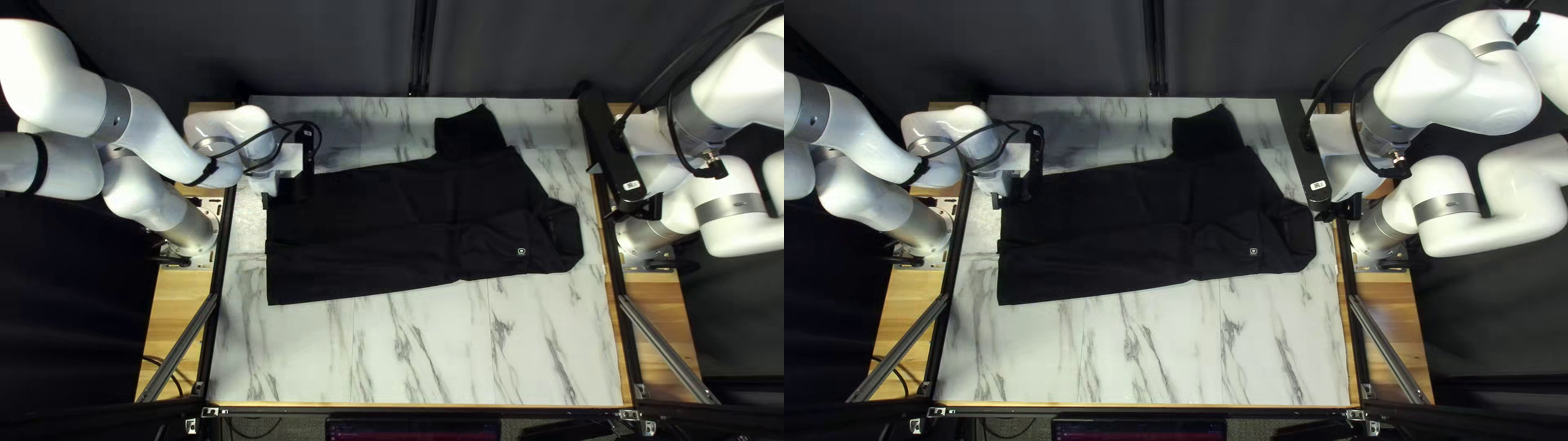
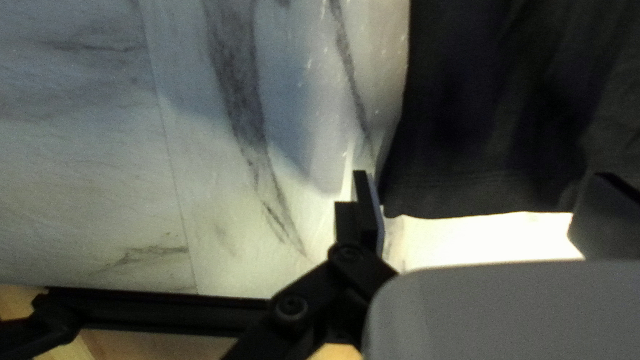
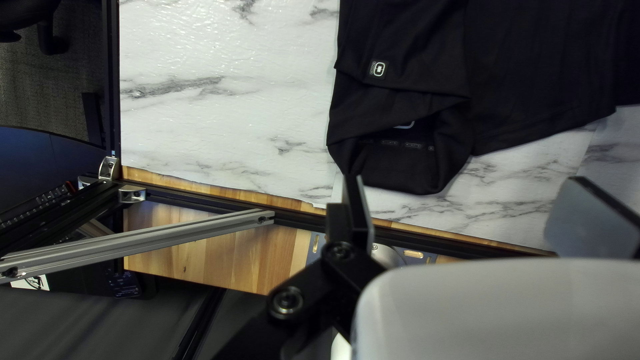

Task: Fold t-shirt

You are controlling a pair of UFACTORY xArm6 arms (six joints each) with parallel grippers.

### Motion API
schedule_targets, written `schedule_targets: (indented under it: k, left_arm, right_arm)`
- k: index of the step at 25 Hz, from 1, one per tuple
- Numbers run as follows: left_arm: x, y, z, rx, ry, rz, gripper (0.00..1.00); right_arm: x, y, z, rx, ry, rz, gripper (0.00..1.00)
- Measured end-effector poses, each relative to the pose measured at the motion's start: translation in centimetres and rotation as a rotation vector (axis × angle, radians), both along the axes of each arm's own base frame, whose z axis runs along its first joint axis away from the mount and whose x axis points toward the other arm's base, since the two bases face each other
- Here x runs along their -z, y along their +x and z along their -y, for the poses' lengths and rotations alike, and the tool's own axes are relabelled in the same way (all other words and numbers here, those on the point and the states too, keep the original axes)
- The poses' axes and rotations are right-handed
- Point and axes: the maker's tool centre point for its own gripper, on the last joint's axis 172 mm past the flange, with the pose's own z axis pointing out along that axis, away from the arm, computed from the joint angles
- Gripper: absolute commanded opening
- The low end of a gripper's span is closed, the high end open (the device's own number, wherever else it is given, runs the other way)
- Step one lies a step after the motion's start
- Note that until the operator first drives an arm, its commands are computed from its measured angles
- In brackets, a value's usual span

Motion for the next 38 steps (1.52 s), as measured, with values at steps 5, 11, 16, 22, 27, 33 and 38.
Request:
schedule_targets:
  k: [5, 11, 16, 22, 27, 33, 38]
  left_arm:
    - [-0.1, 0.1, 0.0, 0.005, -0.005, -0.003, 0.00]
    - [-1.3, 0.9, 0.5, 0.016, 0.006, -0.002, 0.00]
    - [-3.1, 2.5, 2.8, 0.035, 0.035, 0.001, 0.00]
    - [-5.2, 5.2, 7.5, 0.075, 0.103, 0.010, 0.00]
    - [-5.6, 6.5, 11.1, 0.120, 0.170, 0.004, 0.00]
    - [-4.9, 5.7, 13.2, 0.166, 0.230, -0.025, 0.00]
    - [-4.0, 4.7, 13.2, 0.183, 0.252, -0.049, 0.00]
  right_arm:
    - [0.0, 0.0, 0.0, 0.000, 0.000, 0.000, 1.00]
    - [0.0, 0.0, 0.0, 0.000, 0.000, 0.000, 1.00]
    - [0.0, 0.0, 0.0, 0.000, 0.000, 0.000, 1.00]
    - [0.0, 0.0, 0.0, 0.000, 0.000, 0.000, 1.00]
    - [0.0, 0.0, 0.0, 0.000, 0.000, 0.000, 1.00]
    - [0.0, 0.0, 0.0, 0.000, 0.000, 0.000, 1.00]
    - [0.0, 0.0, 0.0, 0.000, 0.000, 0.000, 1.00]
